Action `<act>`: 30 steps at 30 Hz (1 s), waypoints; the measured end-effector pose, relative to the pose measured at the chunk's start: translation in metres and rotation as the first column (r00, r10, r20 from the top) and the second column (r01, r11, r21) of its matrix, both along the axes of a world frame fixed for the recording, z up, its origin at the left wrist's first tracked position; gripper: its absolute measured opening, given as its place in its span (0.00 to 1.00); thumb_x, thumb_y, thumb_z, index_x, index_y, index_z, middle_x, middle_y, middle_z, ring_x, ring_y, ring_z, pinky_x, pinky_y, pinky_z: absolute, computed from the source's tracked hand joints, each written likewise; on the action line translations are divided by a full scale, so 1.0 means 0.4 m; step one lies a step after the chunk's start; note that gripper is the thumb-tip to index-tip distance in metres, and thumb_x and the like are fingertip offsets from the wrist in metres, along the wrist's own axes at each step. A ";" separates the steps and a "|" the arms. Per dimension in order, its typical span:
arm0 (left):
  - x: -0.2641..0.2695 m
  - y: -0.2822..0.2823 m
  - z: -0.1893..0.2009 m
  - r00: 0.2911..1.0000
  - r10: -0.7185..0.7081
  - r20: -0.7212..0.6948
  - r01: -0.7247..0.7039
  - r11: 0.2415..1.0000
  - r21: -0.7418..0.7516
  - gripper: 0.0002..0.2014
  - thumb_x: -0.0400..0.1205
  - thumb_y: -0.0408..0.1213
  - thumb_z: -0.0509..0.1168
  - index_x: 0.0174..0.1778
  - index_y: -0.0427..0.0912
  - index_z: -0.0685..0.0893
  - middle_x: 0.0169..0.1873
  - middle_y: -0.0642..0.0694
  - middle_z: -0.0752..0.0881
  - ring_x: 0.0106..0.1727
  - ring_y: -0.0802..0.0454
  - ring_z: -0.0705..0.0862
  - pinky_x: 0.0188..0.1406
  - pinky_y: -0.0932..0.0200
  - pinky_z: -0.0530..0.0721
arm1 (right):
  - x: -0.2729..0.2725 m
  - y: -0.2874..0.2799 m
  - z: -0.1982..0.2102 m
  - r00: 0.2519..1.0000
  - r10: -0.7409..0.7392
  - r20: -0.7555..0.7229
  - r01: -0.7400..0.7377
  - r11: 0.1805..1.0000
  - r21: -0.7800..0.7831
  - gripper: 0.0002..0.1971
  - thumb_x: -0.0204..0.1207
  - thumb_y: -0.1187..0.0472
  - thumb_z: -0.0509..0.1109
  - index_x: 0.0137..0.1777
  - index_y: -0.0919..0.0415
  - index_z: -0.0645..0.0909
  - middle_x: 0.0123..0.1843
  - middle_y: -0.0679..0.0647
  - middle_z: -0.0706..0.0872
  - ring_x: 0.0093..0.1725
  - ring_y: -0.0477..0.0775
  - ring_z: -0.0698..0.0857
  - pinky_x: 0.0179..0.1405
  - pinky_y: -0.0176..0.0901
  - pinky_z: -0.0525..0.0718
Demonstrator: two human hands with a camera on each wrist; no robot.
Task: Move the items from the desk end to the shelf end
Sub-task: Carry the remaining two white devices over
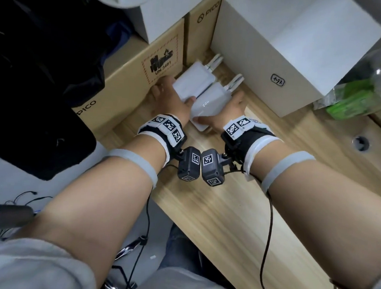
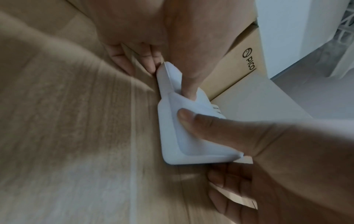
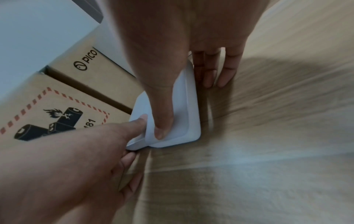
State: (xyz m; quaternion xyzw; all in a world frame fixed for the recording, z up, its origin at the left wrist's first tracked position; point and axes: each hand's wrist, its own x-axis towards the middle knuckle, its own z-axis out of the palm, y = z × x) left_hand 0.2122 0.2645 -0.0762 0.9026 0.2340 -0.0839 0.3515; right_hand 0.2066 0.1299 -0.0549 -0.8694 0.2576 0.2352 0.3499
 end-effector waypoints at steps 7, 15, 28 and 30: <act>0.004 0.002 0.037 0.983 -0.068 -0.170 0.066 0.998 -0.021 0.41 0.60 0.59 0.76 0.68 0.45 0.76 0.60 0.45 0.85 0.59 0.42 0.86 0.61 0.43 0.85 | -0.069 -0.050 -0.007 0.993 -0.103 0.060 0.092 0.983 0.159 0.48 0.62 0.50 0.85 0.73 0.58 0.56 0.59 0.59 0.83 0.50 0.64 0.88 0.47 0.57 0.90; -0.120 -0.082 0.034 0.963 -0.142 -0.228 0.075 0.957 -0.279 0.35 0.77 0.45 0.73 0.77 0.43 0.66 0.64 0.42 0.81 0.63 0.40 0.82 0.56 0.53 0.79 | -0.234 -0.152 -0.019 0.919 -0.395 -0.007 0.366 0.845 0.391 0.47 0.50 0.49 0.84 0.69 0.53 0.64 0.57 0.53 0.83 0.55 0.59 0.87 0.52 0.65 0.89; -0.609 -0.518 0.122 0.875 -0.408 -0.261 -0.040 0.476 -0.878 0.23 0.84 0.34 0.70 0.71 0.32 0.71 0.65 0.32 0.84 0.63 0.35 0.88 0.51 0.54 0.91 | -0.823 -0.618 0.106 0.647 -0.761 -0.032 0.628 0.509 0.589 0.17 0.78 0.61 0.73 0.66 0.60 0.78 0.57 0.60 0.88 0.55 0.64 0.89 0.51 0.58 0.89; -0.719 -0.628 0.159 0.846 -0.495 -0.198 0.029 0.414 -0.910 0.18 0.84 0.32 0.69 0.68 0.36 0.74 0.66 0.33 0.84 0.66 0.36 0.86 0.55 0.53 0.90 | -0.974 -0.708 0.133 0.576 -0.817 -0.019 0.642 0.438 0.630 0.16 0.81 0.60 0.70 0.68 0.59 0.78 0.59 0.60 0.88 0.56 0.64 0.89 0.54 0.63 0.88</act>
